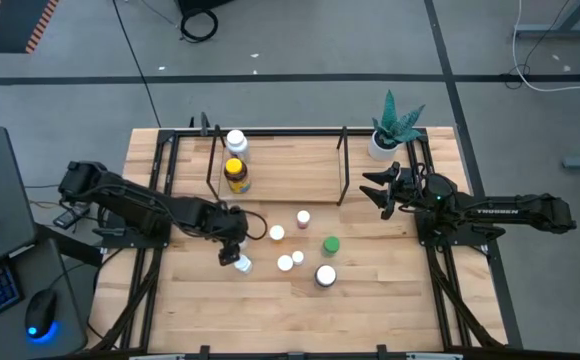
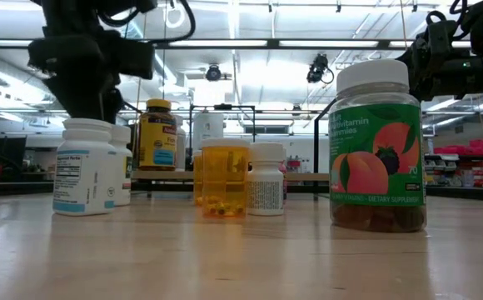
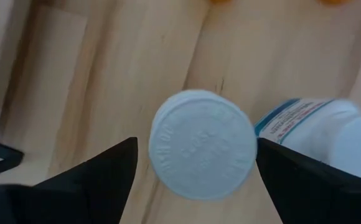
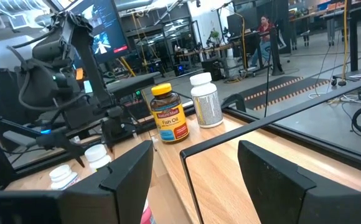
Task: Pick and place medicine bottles onto shelf by color
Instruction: Put the white green pill bottle on the shelf
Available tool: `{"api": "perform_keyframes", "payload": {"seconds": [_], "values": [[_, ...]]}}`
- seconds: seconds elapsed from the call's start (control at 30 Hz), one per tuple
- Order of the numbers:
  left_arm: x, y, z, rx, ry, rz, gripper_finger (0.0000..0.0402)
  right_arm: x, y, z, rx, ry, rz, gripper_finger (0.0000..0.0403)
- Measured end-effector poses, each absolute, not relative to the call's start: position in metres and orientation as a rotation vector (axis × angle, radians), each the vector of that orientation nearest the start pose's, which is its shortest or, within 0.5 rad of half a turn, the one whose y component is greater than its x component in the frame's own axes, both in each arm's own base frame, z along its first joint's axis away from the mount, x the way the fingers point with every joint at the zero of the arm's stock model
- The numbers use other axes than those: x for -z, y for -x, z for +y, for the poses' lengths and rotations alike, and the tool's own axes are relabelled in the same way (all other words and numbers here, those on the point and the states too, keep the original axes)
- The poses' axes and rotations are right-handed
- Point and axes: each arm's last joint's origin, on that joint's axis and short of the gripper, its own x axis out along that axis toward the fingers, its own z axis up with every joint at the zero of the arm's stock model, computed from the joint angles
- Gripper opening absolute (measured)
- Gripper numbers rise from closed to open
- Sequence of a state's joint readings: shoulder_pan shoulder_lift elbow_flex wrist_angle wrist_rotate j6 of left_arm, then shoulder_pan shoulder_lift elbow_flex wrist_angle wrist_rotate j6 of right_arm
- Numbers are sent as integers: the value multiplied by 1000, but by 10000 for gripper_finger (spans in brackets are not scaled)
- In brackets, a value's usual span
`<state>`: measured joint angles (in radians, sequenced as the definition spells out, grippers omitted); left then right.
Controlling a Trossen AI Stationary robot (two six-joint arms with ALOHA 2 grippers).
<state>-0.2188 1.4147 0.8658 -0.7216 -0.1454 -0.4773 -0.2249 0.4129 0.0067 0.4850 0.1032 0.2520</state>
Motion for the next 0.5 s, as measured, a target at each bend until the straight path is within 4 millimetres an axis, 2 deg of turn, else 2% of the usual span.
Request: {"api": "perform_keyframes", "payload": {"seconds": [0.27, 0.5], "values": [[-185, -252, -53, -182, 121, 1238, 303, -175, -119, -30, 316, -245, -120, 243], [-184, -253, -53, -176, 114, 1236, 260, -175, -119, -30, 316, -245, -120, 243]]}}
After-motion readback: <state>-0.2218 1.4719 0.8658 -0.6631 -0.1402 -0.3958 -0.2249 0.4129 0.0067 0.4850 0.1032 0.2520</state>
